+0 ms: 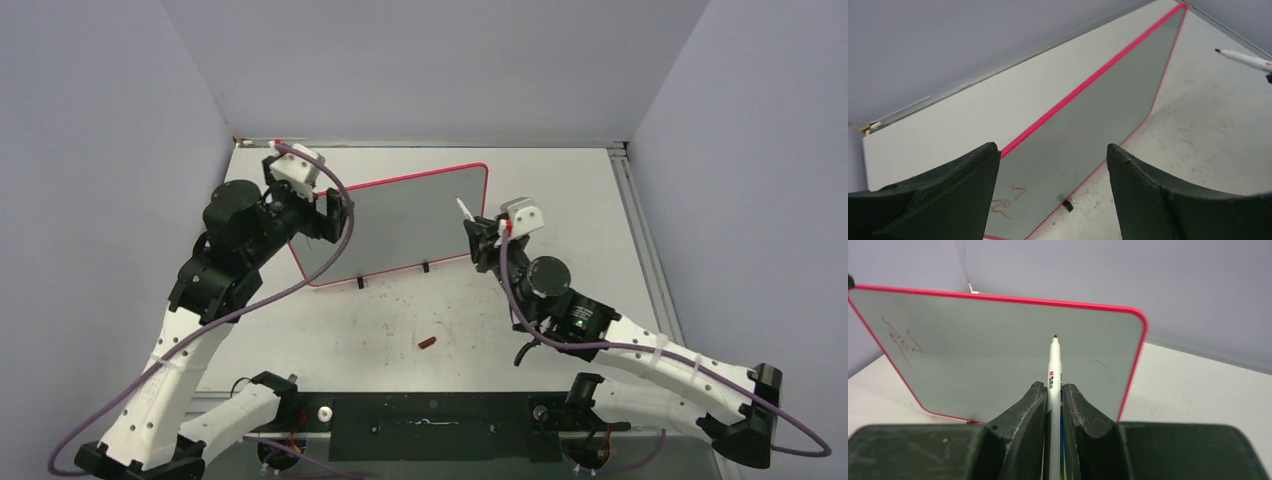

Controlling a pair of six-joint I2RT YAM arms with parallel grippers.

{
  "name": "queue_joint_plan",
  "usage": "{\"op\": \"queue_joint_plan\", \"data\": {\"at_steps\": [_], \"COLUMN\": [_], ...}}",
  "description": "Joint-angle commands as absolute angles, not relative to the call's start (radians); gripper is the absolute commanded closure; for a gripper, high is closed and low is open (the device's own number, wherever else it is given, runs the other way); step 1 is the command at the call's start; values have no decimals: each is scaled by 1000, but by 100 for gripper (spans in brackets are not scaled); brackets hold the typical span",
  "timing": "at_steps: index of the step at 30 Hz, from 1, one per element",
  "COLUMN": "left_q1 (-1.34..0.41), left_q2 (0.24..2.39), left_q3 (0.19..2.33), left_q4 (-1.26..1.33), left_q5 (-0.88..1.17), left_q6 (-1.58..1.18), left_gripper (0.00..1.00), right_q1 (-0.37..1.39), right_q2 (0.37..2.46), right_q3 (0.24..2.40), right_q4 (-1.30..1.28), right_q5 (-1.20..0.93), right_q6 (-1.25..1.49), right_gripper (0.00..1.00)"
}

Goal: Write a sentence on the whiteboard
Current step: Move the whiteboard stand to the center of the board.

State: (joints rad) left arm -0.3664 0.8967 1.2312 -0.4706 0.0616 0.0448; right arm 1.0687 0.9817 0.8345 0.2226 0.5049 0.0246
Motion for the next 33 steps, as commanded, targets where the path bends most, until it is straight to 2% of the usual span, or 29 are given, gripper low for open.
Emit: {"op": "queue_joint_plan", "data": {"at_steps": [1, 5, 9, 12, 19, 22, 25, 33], "left_q1": [-526, -731, -764, -772, -852, -857, -860, -856], "left_q2": [1005, 1021, 955, 922, 1005, 1074, 1131, 1254], "left_q3": [1317, 1178, 927, 798, 593, 541, 525, 446], "left_q4": [-649, -530, -324, -283, -80, 62, 92, 224], "left_q5": [132, -107, -199, -302, -516, -593, -680, -722], "left_q6": [112, -88, -402, -517, -598, -610, -631, -676], "left_gripper": [25, 29, 35, 39, 43, 45, 46, 46], "right_q1": [987, 922, 903, 903, 904, 904, 903, 901], "right_q2": [825, 752, 706, 686, 680, 690, 696, 714], "right_q3": [811, 784, 752, 744, 716, 712, 715, 716], "right_q4": [59, 5, 4, 6, 55, 67, 71, 84], "right_q5": [494, 534, 553, 547, 513, 506, 498, 487], "right_q6": [99, 116, 130, 131, 133, 143, 147, 146], "right_gripper": [95, 95, 95, 95, 95, 95, 95, 95]}}
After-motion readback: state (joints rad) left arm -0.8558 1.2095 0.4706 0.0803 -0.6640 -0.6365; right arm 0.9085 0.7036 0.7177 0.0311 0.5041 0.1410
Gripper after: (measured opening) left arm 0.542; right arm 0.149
